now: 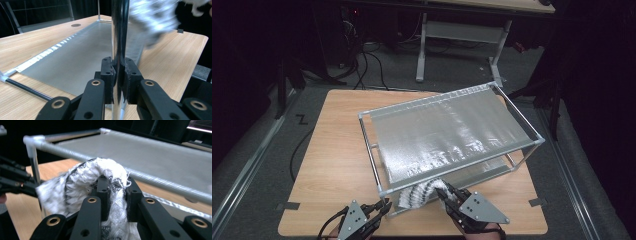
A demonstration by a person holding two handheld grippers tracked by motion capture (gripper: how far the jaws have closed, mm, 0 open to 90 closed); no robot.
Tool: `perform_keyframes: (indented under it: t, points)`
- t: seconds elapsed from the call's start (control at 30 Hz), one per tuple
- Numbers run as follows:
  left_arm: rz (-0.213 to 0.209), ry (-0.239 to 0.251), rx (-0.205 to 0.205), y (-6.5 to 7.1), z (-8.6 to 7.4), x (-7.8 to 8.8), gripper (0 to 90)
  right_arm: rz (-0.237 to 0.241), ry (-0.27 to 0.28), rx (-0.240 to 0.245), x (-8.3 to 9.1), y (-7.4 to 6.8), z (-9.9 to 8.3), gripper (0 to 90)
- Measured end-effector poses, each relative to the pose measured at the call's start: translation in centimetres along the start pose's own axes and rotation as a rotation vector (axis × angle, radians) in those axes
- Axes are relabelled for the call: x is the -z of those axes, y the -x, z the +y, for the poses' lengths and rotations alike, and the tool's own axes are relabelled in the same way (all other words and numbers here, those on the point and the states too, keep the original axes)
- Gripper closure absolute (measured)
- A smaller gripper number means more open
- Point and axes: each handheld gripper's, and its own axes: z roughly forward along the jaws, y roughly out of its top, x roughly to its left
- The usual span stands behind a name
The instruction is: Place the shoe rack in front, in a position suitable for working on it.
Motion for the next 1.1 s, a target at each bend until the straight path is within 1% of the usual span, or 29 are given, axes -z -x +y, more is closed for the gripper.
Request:
perform_keyframes:
  t: [0.03, 0.17, 0.27, 0.3, 0.37, 0.47, 0.53, 0.63, 0.7, 0.77, 0.9, 1.03, 1.1]
  points:
    - [0.0, 0.0, 0.0, 0.0, 0.0, 0.0, 80.5, -0.003, 0.008, -0.006, 0.2, 0.1, 0.2, 78.4]
    - [0.001, 0.001, 0.0, 0.0, 0.0, 0.0, 80.6, -0.03, 0.068, -0.021, 1.2, 0.6, 1.2, 78.2]
    - [0.001, 0.001, 0.0, 0.0, 0.0, 0.0, 80.5, -0.046, 0.098, -0.031, 1.7, 1.2, 1.9, 78.1]
    - [0.0, 0.001, -0.001, 0.0, 0.0, 0.0, 80.5, -0.057, 0.118, -0.034, 2.0, 1.5, 2.1, 78.1]
    - [0.002, 0.002, -0.001, 0.0, 0.0, 0.0, 80.5, -0.076, 0.142, -0.042, 2.4, 2.0, 2.6, 78.1]
    - [0.002, 0.003, -0.002, 0.0, 0.0, 0.0, 80.4, -0.117, 0.186, -0.053, 3.1, 2.9, 3.4, 78.0]
    - [0.005, 0.005, -0.002, 0.1, -0.1, 0.0, 80.4, -0.141, 0.204, -0.063, 3.4, 3.5, 3.8, 77.9]
    - [0.006, 0.006, -0.001, 0.1, -0.1, 0.0, 80.4, -0.171, 0.208, -0.07, 3.4, 4.1, 4.2, 77.5]
    - [0.005, 0.006, -0.001, 0.1, -0.1, 0.0, 80.4, -0.2, 0.201, -0.067, 2.8, 4.4, 4.3, 77.3]
    - [0.004, 0.005, -0.002, 0.1, -0.1, 0.0, 80.4, -0.215, 0.188, -0.074, 2.0, 4.7, 4.4, 77.2]
    - [0.002, 0.005, -0.002, 0.0, -0.1, 0.0, 80.4, -0.25, 0.163, -0.059, -0.3, 4.8, 5.3, 77.0]
    - [-0.001, 0.005, -0.002, 0.1, -0.1, 0.0, 80.4, -0.277, 0.146, -0.03, -2.7, 4.5, 6.7, 76.0]
    - [-0.002, 0.005, -0.003, 0.1, -0.1, 0.0, 80.4, -0.278, 0.14, -0.02, -3.7, 4.1, 7.2, 75.1]
